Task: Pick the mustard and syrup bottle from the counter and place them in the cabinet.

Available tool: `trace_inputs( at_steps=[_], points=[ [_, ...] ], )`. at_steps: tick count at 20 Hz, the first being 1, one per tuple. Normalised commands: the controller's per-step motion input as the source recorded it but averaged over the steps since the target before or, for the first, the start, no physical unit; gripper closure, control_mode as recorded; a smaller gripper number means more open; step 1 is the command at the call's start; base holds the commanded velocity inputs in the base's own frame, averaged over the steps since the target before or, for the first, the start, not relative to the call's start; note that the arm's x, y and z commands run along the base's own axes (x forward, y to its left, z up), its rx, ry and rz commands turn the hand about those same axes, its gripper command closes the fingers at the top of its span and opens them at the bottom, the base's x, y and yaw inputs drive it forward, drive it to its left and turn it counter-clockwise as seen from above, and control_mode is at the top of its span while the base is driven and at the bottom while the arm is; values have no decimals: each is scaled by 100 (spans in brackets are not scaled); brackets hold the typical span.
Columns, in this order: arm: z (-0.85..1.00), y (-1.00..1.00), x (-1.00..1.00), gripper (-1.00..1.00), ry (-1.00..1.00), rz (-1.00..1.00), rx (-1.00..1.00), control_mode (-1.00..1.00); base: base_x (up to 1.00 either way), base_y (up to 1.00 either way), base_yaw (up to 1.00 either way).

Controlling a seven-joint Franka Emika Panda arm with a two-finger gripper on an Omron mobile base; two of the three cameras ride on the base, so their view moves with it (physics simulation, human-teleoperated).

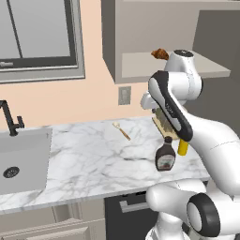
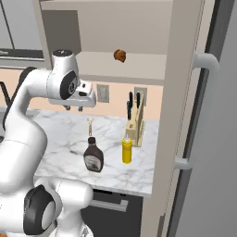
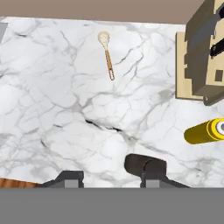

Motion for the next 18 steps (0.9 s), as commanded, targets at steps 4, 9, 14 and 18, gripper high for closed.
trace_inputs(
  at_steps=[4,9,14,18],
  points=[
    [0,0,-11,-100,0,0,0,-100,0,0,0],
    [-2,0,-38,-100,-2,0,0,-100,0,0,0],
    [-11,0,-49,-100,-2,0,0,-100,0,0,0],
    [-18,0,-50,-100,-2,3,0,-100,0,0,0]
  ],
)
